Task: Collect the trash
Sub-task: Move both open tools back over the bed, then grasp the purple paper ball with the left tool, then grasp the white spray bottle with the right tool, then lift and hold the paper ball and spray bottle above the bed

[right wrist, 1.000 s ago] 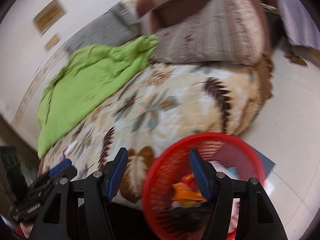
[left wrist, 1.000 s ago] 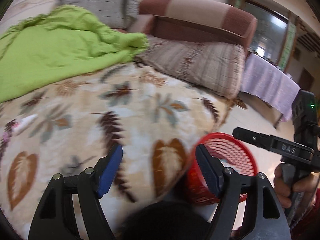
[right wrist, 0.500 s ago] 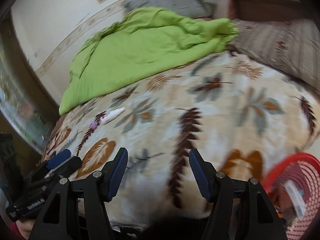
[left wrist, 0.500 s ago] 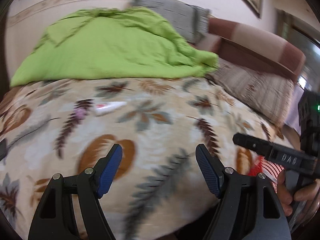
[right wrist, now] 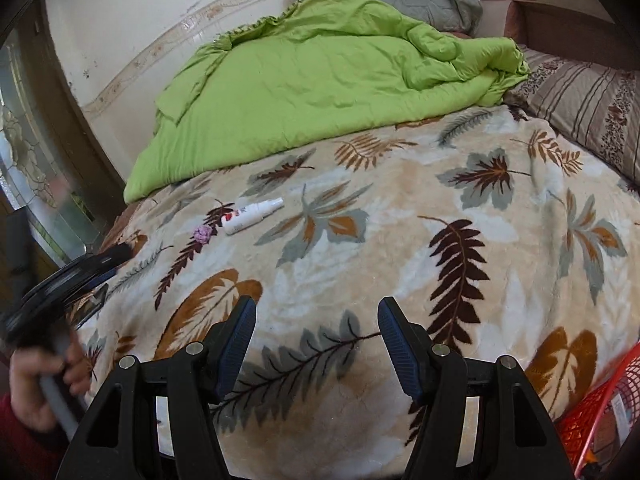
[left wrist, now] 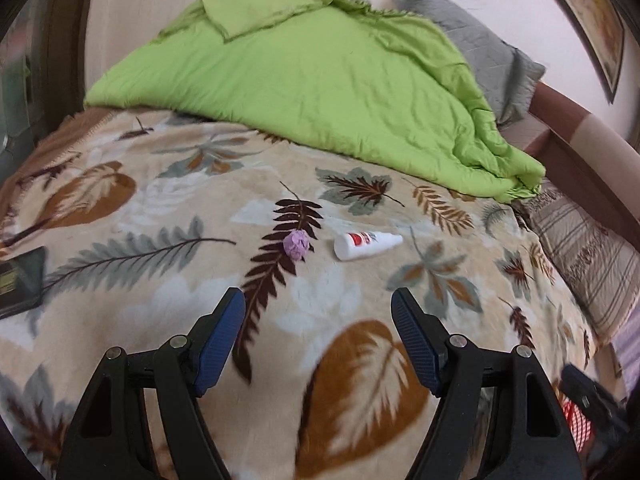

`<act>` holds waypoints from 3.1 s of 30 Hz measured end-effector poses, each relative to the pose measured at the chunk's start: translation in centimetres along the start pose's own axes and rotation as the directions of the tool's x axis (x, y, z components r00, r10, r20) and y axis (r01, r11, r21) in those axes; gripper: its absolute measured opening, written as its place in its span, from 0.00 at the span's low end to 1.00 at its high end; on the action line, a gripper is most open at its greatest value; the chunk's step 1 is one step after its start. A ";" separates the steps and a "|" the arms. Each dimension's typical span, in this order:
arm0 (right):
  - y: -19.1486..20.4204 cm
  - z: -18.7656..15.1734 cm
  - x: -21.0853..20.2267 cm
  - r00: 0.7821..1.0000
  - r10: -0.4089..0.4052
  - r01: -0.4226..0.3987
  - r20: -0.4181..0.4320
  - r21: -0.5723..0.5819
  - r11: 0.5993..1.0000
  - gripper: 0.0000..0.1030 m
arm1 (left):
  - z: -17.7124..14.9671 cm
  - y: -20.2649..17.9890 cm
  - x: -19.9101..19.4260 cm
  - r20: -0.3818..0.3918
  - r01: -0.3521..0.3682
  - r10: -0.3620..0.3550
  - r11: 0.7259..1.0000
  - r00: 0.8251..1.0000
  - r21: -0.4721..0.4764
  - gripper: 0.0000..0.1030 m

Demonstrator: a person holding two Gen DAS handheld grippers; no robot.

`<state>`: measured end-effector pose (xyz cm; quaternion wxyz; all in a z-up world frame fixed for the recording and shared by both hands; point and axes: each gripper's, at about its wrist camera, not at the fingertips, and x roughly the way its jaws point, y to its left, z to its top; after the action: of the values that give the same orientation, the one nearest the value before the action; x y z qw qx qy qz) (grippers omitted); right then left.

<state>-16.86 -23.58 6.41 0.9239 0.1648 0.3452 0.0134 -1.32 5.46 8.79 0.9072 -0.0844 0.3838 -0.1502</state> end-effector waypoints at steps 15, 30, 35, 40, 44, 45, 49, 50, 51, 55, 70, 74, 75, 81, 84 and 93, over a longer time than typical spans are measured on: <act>-0.6 0.3 0.1 1.000 0.030 -0.030 0.001 0.018 0.999 0.66 | 3.0 1.5 13.8 -0.145 -0.065 0.067 0.998 0.987 0.013 0.24; 3.3 5.2 8.1 0.981 0.119 -0.109 -0.150 0.073 0.991 0.66 | -1.7 0.1 1.9 0.046 -0.137 0.137 0.991 0.989 -0.012 0.23; 5.2 8.2 13.9 0.962 0.168 -0.130 -0.217 0.179 0.975 0.65 | -1.7 2.3 1.8 0.078 -0.179 0.179 0.984 0.981 -0.009 0.23; 6.0 9.5 19.9 0.947 0.161 -0.079 -0.277 0.287 0.955 0.60 | -1.6 4.1 2.6 0.049 -0.183 0.184 0.983 0.982 -0.018 0.23; 6.1 10.2 23.9 0.942 0.155 -0.030 -0.297 0.385 0.922 0.57 | -1.4 5.2 2.7 0.047 -0.176 0.178 0.983 0.983 -0.049 0.23; 6.2 10.4 24.4 0.943 0.152 -0.023 -0.297 0.396 0.918 0.57 | -1.3 5.4 2.7 0.045 -0.173 0.176 0.983 0.983 -0.055 0.23; 8.1 11.4 27.2 0.940 0.081 0.042 -0.330 0.350 0.936 0.51 | -1.0 5.8 2.7 0.049 -0.165 0.169 0.984 0.984 -0.073 0.23; 8.6 11.4 27.9 0.936 0.065 0.057 -0.345 0.331 0.942 0.51 | -0.9 5.9 2.7 0.048 -0.164 0.168 0.984 0.985 -0.076 0.23; 9.2 11.4 28.5 0.932 0.049 0.066 -0.358 0.300 0.952 0.51 | -0.9 5.9 2.7 0.047 -0.158 0.162 0.984 0.986 -0.080 0.23; 11.8 11.2 28.7 0.933 -0.024 0.055 -0.360 0.076 0.996 0.42 | -0.8 5.7 2.8 0.045 -0.156 0.160 0.985 0.986 -0.073 0.23; 9.6 3.5 11.8 0.999 -0.016 0.002 -0.052 -0.250 0.968 0.37 | -2.6 -0.2 0.8 0.117 -0.084 0.073 0.993 0.990 0.085 0.23; 9.5 2.5 8.1 0.999 -0.001 0.010 0.032 -0.280 0.960 0.37 | -3.4 -2.3 -0.5 0.145 -0.060 0.041 0.990 0.989 0.127 0.23; 9.3 2.3 7.3 0.999 -0.003 0.017 0.049 -0.289 0.957 0.37 | -3.6 -2.8 -0.7 0.148 -0.067 0.046 0.988 0.988 0.138 0.23; 6.5 1.3 4.3 0.998 0.011 0.004 0.063 -0.228 0.974 0.37 | -5.7 -4.7 -2.3 0.156 -0.116 0.088 0.977 0.984 0.179 0.23; 5.3 1.2 3.2 0.997 0.039 -0.026 0.070 -0.182 0.983 0.37 | -6.9 -5.8 -3.5 0.176 -0.146 0.111 0.968 0.978 0.203 0.23; 4.6 0.6 1.9 0.994 0.063 -0.049 0.087 -0.157 0.986 0.37 | -9.0 -8.2 -4.5 0.238 -0.227 0.156 0.924 0.959 0.309 0.24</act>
<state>-14.60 -19.17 7.03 0.9479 0.1026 0.2957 0.0587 -12.44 -1.05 7.77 0.9540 0.0928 0.2618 -0.1132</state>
